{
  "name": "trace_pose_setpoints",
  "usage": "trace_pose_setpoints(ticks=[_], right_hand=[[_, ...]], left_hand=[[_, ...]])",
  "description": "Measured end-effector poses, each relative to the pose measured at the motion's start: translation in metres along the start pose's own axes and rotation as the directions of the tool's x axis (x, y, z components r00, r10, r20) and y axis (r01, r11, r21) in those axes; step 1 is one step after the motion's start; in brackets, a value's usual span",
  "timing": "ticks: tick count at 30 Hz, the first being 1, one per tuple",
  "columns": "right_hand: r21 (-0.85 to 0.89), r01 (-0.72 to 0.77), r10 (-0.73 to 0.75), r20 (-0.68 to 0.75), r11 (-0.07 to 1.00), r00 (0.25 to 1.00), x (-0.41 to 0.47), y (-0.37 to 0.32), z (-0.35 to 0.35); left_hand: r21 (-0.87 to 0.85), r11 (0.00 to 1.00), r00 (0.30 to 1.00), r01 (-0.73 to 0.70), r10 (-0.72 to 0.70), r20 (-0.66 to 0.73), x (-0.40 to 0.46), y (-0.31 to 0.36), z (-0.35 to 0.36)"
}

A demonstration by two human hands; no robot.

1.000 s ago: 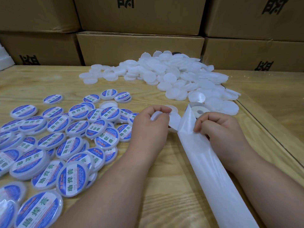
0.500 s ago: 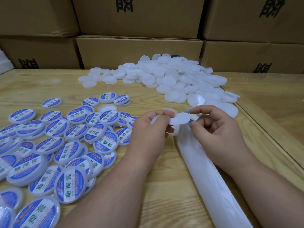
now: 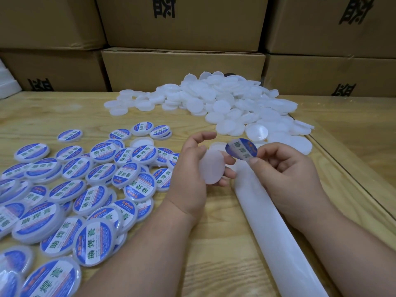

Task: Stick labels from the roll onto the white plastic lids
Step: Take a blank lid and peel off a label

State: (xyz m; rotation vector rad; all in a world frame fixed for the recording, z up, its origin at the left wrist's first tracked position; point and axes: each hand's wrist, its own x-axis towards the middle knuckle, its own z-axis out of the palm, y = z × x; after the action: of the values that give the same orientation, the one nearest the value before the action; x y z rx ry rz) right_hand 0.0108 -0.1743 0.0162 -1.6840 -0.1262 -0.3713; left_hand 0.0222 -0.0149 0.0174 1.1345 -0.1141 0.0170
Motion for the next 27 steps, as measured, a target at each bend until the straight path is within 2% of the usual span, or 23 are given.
trace_pose_setpoints(ticks=[2, 4, 7, 11, 13, 16, 20, 27], right_hand=[[0.128, -0.117, 0.118, 0.007, 0.985, 0.993, 0.001, -0.001, -0.002], [0.269, -0.208, 0.194, 0.076, 0.940, 0.978, 0.003, -0.003, -0.006], [0.335, -0.288, 0.237, 0.185, 0.897, 0.954, 0.006, -0.004, -0.008], [0.254, -0.343, 0.280, 0.252, 0.905, 0.926, 0.005, -0.005, -0.008], [0.163, -0.337, 0.286, 0.272, 0.927, 0.919, 0.004, -0.006, -0.006], [0.115, -0.332, 0.287, 0.294, 0.936, 0.912, 0.002, -0.007, -0.002], [0.059, -0.332, 0.305, 0.275, 0.941, 0.912, 0.000, -0.011, 0.001], [0.056, -0.359, 0.336, 0.242, 0.932, 0.910, 0.000, -0.014, 0.003]], left_hand=[[-0.082, 0.997, 1.000, -0.005, 0.003, -0.017, 0.000, 0.002, -0.002], [-0.130, 0.991, 0.999, 0.029, -0.034, -0.036, 0.001, 0.002, -0.004], [-0.234, 0.968, 0.995, 0.095, -0.099, -0.006, 0.003, 0.002, 0.000], [-0.271, 0.947, 0.985, 0.170, -0.168, 0.030, 0.003, -0.001, 0.005], [-0.253, 0.946, 0.979, 0.201, -0.189, 0.073, 0.003, -0.003, 0.005], [-0.245, 0.945, 0.974, 0.217, -0.193, 0.118, 0.004, -0.004, 0.003], [-0.245, 0.948, 0.974, 0.204, -0.171, 0.150, 0.005, -0.006, 0.003], [-0.197, 0.967, 0.978, 0.164, -0.132, 0.164, 0.007, -0.010, 0.002]])
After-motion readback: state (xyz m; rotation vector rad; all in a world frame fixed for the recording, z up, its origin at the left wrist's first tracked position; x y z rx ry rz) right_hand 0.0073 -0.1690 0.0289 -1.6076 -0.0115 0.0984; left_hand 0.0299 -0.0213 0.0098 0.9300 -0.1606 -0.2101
